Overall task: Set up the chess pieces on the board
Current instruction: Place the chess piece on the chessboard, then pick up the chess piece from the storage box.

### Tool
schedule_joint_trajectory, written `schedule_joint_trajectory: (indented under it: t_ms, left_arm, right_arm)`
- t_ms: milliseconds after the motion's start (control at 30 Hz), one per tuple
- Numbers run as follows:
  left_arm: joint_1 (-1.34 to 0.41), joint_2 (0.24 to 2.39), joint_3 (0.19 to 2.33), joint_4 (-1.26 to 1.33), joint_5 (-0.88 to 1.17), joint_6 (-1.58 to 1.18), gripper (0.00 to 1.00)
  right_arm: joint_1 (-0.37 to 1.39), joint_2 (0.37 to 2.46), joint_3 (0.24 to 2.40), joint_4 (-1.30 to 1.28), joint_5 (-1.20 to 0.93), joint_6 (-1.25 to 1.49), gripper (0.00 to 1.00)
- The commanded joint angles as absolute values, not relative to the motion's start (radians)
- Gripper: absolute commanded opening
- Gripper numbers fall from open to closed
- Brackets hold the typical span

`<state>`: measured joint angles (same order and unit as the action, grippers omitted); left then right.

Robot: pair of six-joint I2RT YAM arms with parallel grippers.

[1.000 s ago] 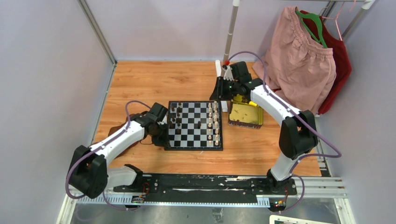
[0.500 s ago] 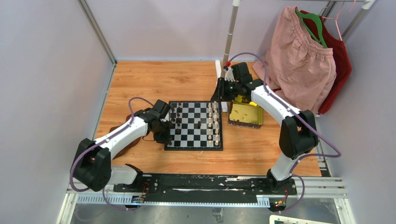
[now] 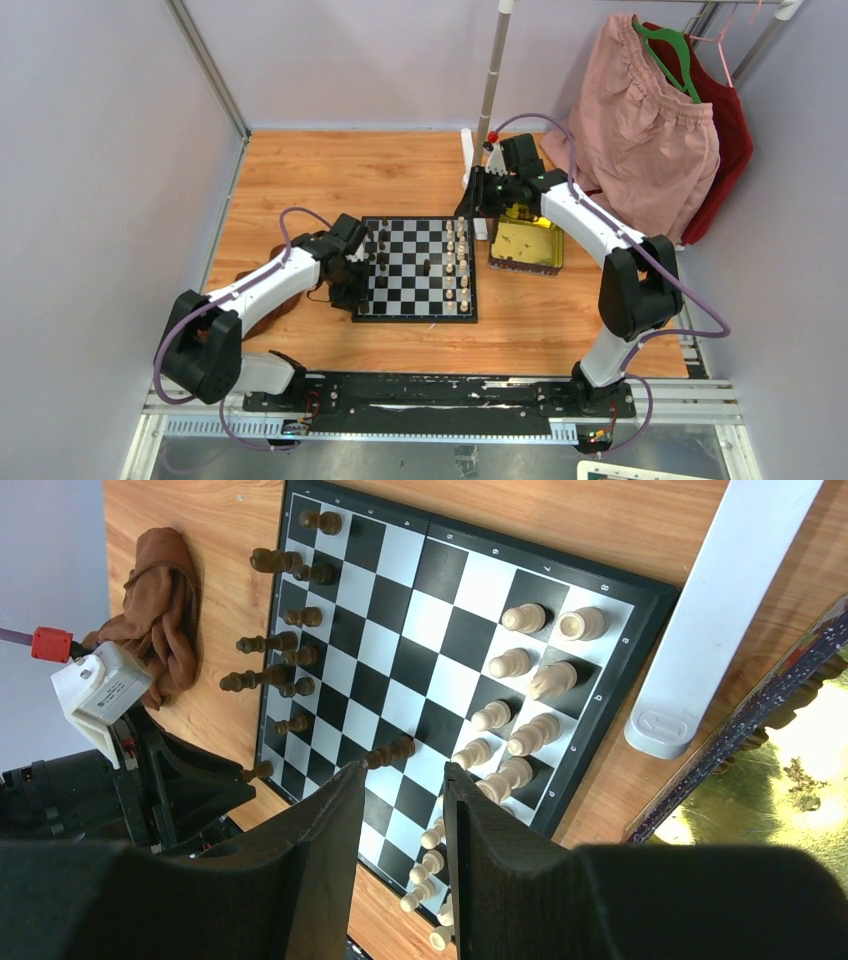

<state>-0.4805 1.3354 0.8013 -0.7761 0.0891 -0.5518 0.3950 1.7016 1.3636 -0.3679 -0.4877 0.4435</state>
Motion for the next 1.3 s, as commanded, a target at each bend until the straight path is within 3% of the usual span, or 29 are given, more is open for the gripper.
schedule_joint_trajectory:
  t_ms: [0,300,633,933,1267]
  left_arm:
    - [-0.488,1.318,0.832,-0.812,0.057,-0.539,0.44]
    - [-0.490,1.302,0.900,-0.809,0.012,-0.538,0.53]
    - [-0.492,1.071,0.916,-0.696,0.004,-0.568,0.61]
    - [-0.491,0.917,0.861,-0.640,0.050,-0.559,0.62]
    - [-0.492,0.888,0.854,-0.652,0.055,-0.566,0.61]
  right_arm:
    - [0.378,1.704,1.358,-0.374,-0.503,0.422,0.40]
    - [0.375,1.694,1.380,-0.394,-0.472,0.402,0.40]
    - [0.331,1.639,1.404,-0.547,-0.146,0.290,0.41]
    - [0.305,1.662,1.321,-0.551,-0.066,0.299,0.40]
    - [0.301,1.687,1.231,-0.499,-0.083,0.314,0.38]
